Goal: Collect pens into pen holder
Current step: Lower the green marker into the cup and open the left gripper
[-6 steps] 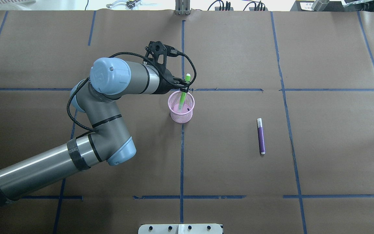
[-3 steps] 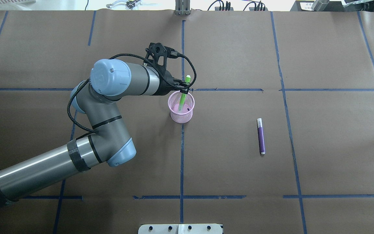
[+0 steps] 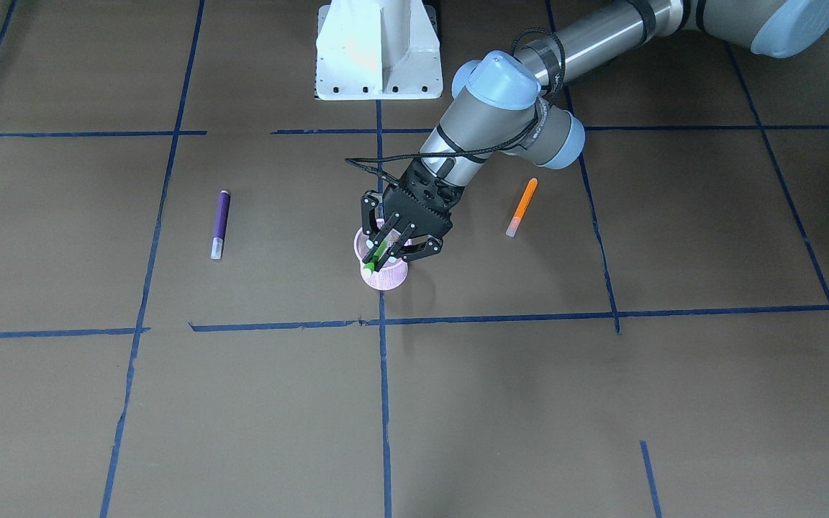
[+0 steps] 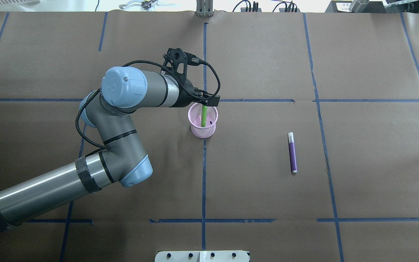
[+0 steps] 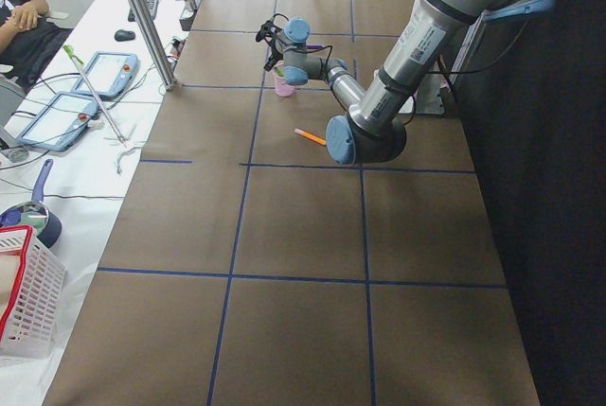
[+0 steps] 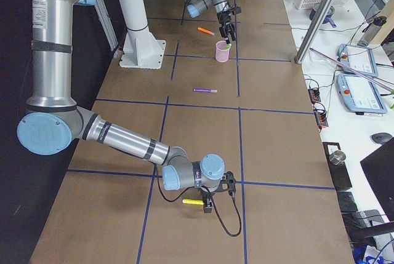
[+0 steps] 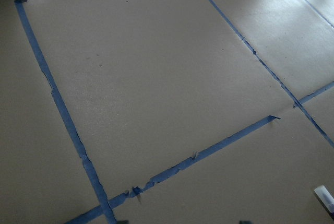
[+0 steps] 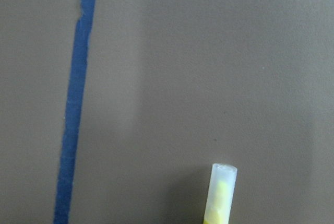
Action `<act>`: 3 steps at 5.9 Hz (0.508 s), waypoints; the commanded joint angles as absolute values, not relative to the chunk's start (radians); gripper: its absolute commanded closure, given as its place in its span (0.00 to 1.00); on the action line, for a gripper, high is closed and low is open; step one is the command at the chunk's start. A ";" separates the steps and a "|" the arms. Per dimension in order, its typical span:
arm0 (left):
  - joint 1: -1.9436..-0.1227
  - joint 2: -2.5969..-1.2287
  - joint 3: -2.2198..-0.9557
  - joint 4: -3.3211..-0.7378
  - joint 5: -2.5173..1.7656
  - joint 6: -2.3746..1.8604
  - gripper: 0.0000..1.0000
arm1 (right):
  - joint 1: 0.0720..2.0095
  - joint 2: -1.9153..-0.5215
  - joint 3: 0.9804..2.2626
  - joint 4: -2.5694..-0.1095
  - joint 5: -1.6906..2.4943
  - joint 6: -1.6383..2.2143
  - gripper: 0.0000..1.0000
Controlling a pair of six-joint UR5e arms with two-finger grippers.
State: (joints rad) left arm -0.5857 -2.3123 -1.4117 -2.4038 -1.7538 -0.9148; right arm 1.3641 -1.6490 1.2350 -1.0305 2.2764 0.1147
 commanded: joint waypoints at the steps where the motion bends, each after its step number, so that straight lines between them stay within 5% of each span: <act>1: -0.606 -2.313 -1.417 -2.387 -1.764 -0.949 0.00 | 1.365 -1.649 1.233 -1.031 2.276 0.115 0.00; 3: -0.702 -2.319 -1.446 -2.173 -1.944 -0.950 0.00 | 1.364 -1.651 1.230 -1.034 2.275 0.115 0.00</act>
State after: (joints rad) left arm -0.6495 -2.3166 -1.4322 -2.2731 -1.8385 -0.9483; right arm 1.3641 -1.6494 1.2317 -1.0317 2.2753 0.1150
